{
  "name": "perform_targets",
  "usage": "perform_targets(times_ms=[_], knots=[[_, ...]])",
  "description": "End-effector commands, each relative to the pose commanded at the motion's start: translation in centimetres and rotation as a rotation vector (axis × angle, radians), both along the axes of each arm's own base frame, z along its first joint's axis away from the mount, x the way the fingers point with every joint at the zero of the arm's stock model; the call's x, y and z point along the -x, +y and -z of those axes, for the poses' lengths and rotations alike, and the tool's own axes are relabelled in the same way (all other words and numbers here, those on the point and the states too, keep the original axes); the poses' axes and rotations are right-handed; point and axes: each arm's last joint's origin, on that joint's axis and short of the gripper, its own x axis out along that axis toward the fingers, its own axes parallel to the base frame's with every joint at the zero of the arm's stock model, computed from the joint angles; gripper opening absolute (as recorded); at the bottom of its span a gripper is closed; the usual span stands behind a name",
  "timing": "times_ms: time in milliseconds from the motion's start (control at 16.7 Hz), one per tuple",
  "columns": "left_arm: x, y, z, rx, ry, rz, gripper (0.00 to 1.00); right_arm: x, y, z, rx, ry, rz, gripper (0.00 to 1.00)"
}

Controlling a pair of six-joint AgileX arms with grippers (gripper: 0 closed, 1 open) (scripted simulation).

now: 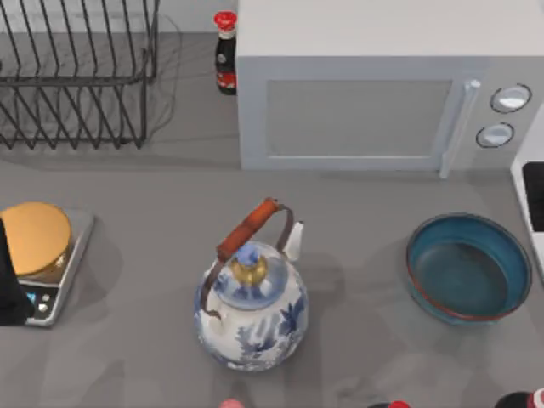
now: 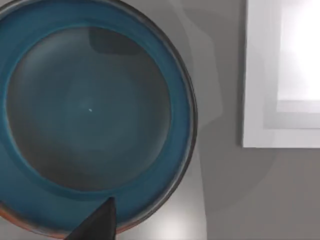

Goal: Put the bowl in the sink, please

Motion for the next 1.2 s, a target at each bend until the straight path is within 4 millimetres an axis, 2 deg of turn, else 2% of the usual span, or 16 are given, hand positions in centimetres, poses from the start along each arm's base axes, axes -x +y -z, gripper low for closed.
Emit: perform_targets(times_ms=[180, 360, 780, 960, 1200], knots=[[0.0, 0.0, 0.0, 0.0, 0.0, 0.0, 1.0, -3.1, 1.1, 0.9, 0.019, 0.155, -0.001, 1.0], [0.0, 0.0, 0.0, 0.0, 0.0, 0.0, 1.0, -4.7, 1.8, 1.3, 0.03, 0.229, -0.001, 1.0], [0.0, 0.0, 0.0, 0.0, 0.0, 0.0, 1.0, -5.0, 1.7, 1.5, 0.032, 0.242, 0.002, 1.0], [0.0, 0.0, 0.0, 0.0, 0.0, 0.0, 1.0, -5.2, 1.9, 3.5, 0.033, 0.248, -0.001, 1.0], [0.0, 0.0, 0.0, 0.0, 0.0, 0.0, 1.0, -5.5, 2.0, 8.4, 0.03, 0.231, -0.002, 1.0]])
